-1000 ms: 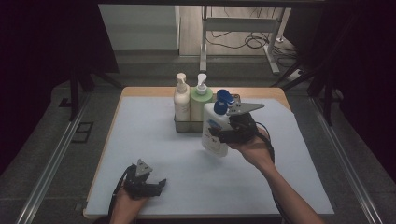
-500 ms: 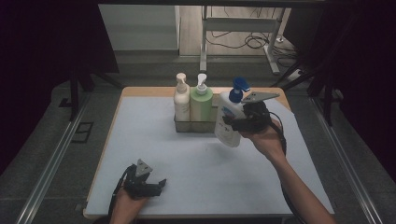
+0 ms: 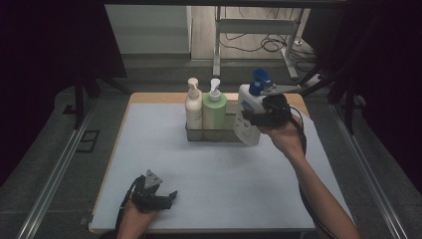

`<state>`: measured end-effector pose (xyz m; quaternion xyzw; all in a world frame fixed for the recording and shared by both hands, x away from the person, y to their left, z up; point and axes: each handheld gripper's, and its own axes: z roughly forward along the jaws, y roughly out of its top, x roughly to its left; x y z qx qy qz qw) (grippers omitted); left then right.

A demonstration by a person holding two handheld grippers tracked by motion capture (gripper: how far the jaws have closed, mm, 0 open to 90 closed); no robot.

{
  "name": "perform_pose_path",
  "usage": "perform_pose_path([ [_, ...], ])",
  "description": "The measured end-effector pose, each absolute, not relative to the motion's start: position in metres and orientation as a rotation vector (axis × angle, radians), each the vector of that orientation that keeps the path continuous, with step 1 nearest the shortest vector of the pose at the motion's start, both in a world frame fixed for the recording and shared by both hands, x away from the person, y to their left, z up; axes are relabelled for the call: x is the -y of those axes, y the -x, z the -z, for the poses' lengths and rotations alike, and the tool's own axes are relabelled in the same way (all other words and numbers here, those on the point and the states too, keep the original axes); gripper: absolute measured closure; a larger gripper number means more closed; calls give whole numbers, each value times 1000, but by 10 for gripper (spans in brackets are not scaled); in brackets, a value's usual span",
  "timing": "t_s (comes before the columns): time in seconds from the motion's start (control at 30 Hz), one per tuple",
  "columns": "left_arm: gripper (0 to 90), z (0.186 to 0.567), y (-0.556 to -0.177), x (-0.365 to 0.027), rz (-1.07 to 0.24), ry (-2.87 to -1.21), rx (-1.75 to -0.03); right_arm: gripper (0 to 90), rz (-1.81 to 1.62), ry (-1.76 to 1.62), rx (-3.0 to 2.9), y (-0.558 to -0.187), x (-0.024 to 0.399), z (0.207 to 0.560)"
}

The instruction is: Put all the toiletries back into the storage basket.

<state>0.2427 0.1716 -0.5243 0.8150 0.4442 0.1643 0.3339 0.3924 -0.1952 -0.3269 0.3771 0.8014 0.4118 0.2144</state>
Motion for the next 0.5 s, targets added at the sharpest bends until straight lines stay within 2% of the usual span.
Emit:
perform_pose_path([
  [0.5, 123, 524, -243, -172, -429, -2127, -1158, 411, -1108, -1107, -2165, -422, 188, 323],
])
